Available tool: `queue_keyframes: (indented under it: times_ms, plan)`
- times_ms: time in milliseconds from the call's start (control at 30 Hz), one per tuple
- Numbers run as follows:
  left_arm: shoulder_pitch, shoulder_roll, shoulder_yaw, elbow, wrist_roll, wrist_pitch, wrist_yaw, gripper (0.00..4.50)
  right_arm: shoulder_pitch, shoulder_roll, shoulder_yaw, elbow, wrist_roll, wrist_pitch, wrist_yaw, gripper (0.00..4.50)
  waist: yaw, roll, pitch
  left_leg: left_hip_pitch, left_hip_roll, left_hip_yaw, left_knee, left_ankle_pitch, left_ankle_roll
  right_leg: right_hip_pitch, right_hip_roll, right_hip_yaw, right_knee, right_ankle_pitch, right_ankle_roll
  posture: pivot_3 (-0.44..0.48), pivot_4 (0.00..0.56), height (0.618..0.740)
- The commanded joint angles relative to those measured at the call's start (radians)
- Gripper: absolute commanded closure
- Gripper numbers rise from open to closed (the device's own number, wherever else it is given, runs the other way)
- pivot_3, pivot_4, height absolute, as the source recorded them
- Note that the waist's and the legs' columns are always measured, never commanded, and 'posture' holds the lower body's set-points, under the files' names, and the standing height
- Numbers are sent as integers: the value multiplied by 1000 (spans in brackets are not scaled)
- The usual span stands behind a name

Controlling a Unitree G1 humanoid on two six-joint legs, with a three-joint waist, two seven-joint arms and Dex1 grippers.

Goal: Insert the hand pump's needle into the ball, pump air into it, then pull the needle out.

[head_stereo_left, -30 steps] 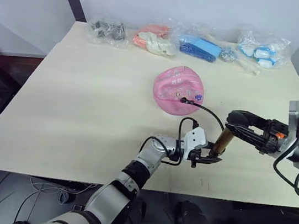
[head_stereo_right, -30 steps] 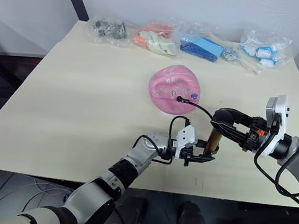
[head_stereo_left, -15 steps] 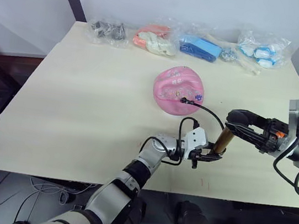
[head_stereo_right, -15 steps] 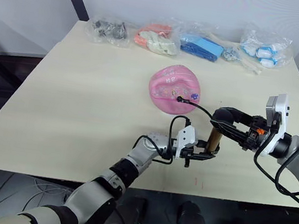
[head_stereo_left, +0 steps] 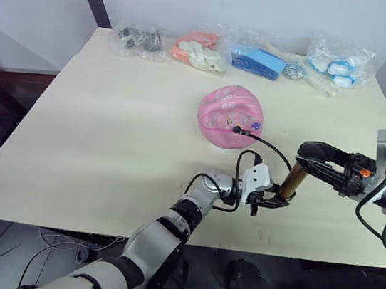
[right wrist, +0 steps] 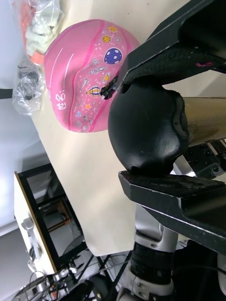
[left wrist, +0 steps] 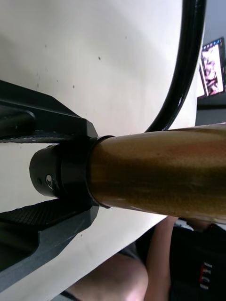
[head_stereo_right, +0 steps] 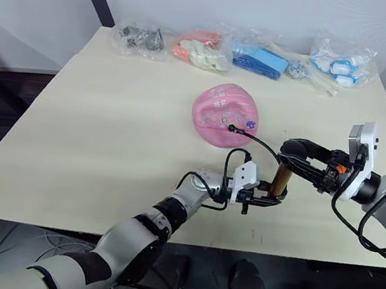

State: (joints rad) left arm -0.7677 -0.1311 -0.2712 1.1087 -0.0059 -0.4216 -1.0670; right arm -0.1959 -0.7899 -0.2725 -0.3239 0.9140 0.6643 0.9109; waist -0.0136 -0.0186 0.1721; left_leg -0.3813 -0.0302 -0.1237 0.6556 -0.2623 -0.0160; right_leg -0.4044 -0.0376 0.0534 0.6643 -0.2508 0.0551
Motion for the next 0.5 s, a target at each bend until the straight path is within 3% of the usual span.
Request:
queue_keyframes:
  times_ms: [33,300,500]
  plan:
    - [-33,-23,29,18,-16,-49,-36,3395,-13,-8,-40,8,-16,-28,9,2372,0,0,0,0,0,0,0,0,0,0,0,0,0,0,0,0,150,740]
    - [-66,-2,43,90,21,-128,-84,3395,-25,-21,-44,28,-20,-26,29,2372,0,0,0,0,0,0,0,0,0,0,0,0,0,0,0,0,150,740]
    - [-92,-12,9,139,102,-163,2,3395,-42,-20,-35,39,-41,-30,30,2372,0,0,0,0,0,0,0,0,0,0,0,0,0,0,0,0,150,740]
